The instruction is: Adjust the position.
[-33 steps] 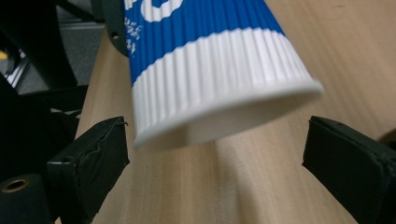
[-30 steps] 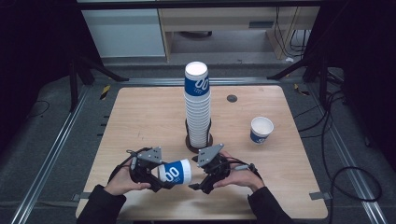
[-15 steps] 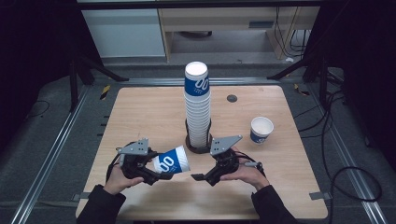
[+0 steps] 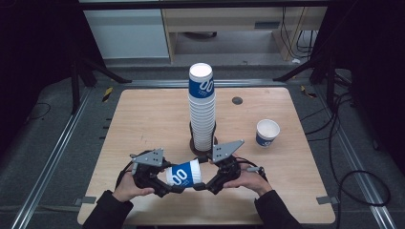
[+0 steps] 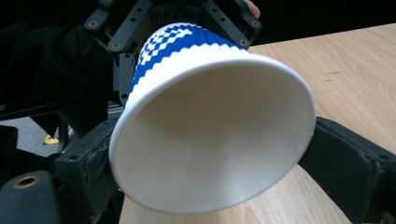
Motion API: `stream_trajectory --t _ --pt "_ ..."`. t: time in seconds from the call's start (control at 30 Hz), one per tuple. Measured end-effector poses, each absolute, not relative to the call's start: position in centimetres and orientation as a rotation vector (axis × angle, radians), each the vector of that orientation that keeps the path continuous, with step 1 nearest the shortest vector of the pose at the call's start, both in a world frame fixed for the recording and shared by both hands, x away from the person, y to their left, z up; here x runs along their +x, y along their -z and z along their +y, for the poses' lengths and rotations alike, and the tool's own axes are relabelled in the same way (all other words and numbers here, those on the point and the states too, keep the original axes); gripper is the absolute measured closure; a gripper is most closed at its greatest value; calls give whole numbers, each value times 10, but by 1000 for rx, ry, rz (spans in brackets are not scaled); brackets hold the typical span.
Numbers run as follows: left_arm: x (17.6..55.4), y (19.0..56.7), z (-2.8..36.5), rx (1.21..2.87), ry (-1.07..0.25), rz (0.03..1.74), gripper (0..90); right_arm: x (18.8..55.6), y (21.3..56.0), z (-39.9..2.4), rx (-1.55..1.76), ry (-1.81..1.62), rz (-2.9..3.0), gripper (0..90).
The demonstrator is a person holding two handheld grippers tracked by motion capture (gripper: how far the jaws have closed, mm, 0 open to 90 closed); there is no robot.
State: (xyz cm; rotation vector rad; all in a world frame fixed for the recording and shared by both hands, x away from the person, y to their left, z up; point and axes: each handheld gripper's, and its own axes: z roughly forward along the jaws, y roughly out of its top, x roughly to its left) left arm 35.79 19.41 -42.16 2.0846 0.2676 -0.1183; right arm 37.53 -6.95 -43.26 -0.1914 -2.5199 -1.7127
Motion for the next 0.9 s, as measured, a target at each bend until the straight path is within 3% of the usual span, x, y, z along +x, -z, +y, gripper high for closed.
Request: stream_trajectory --t 0.43,0.9 --pt "359 426 190 2099 144 277 260 376 437 -68 -178 1689 -2484 147" --pt "362 426 196 2237 76 342 142 378 437 -73 -205 1588 -2632 156"
